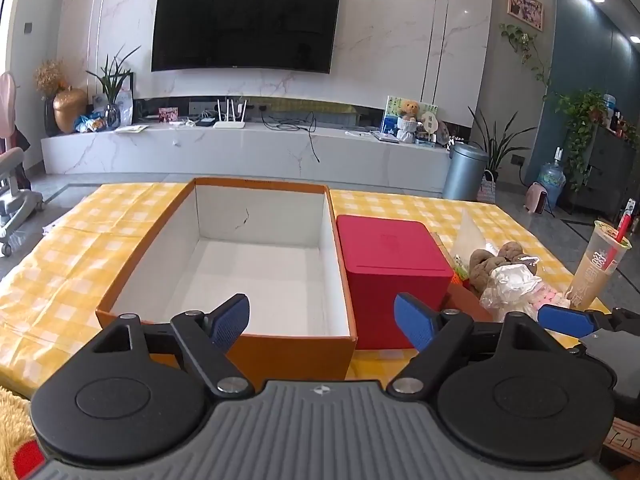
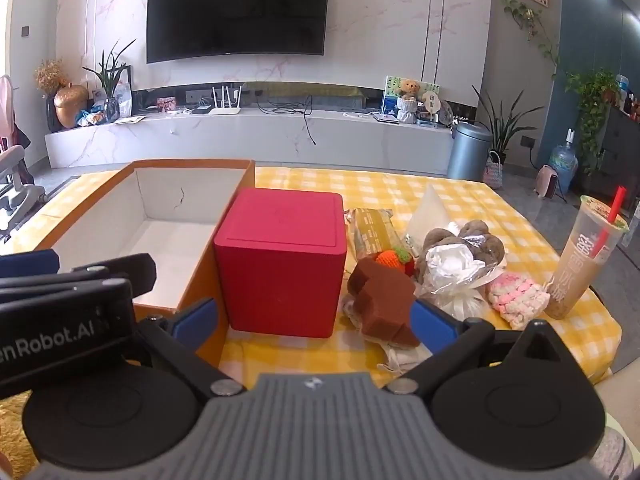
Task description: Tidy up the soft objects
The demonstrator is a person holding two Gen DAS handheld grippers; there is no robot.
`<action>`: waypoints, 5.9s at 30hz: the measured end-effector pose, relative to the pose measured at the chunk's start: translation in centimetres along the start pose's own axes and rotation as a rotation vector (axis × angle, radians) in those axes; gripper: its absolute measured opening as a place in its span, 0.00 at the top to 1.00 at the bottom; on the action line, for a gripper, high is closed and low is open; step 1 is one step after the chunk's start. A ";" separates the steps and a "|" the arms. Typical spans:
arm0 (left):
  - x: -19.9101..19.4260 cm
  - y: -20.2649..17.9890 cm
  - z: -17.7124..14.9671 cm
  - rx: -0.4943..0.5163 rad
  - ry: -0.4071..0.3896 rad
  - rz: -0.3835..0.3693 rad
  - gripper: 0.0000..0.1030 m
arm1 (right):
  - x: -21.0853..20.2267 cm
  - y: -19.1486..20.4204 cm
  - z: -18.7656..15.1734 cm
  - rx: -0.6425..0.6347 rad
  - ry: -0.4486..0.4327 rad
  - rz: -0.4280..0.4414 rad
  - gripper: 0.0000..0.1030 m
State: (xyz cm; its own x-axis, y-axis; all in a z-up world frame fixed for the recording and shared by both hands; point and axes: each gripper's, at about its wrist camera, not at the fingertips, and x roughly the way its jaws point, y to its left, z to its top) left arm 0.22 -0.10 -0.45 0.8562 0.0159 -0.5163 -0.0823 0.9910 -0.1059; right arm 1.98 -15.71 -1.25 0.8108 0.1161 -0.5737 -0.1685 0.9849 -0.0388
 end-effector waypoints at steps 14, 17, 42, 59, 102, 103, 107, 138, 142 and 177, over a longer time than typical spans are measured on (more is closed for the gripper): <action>0.3 -0.7 -0.3 0.015 0.024 0.010 0.06 | 0.2 -0.5 -0.3 0.000 0.014 0.009 0.03; 0.4 -0.7 -0.3 0.012 0.033 0.005 0.06 | 0.4 -0.5 -0.4 -0.001 0.016 0.013 0.03; 0.6 -0.7 -0.5 -0.016 0.047 -0.006 0.06 | 0.7 -0.9 -0.5 0.013 0.032 0.003 0.03; 0.6 -0.8 -0.6 -0.015 0.042 0.005 0.06 | 0.8 -1.1 -0.6 0.015 0.036 0.005 0.03; 3.3 -9.9 2.6 0.115 0.024 -0.088 0.06 | 4.8 -18.3 8.3 0.326 0.172 -0.116 0.03; 3.8 -10.5 2.4 0.118 0.031 -0.103 0.06 | 5.5 -18.6 8.5 0.325 0.185 -0.118 0.03; 6.0 -13.0 1.0 0.164 0.053 -0.156 0.06 | 8.2 -19.1 7.4 0.347 0.181 -0.078 0.03; 10.3 -16.0 -4.7 0.331 0.109 -0.182 0.06 | 16.3 -16.4 2.8 0.059 0.244 0.141 0.50; 10.0 -15.9 -5.0 0.339 0.112 -0.177 0.06 | 15.6 -17.6 2.8 0.124 0.235 0.138 0.54; 17.9 -21.7 -7.8 0.480 0.039 0.039 0.41 | 11.1 -23.5 2.5 0.341 0.058 -0.049 0.54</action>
State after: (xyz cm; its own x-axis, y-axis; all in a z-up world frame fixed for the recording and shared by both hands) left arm 13.40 -22.37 -14.05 0.8364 0.0586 -0.5449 0.1384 0.9395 0.3135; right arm 16.39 -37.28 -4.65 0.7783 0.0693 -0.6241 0.0751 0.9765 0.2021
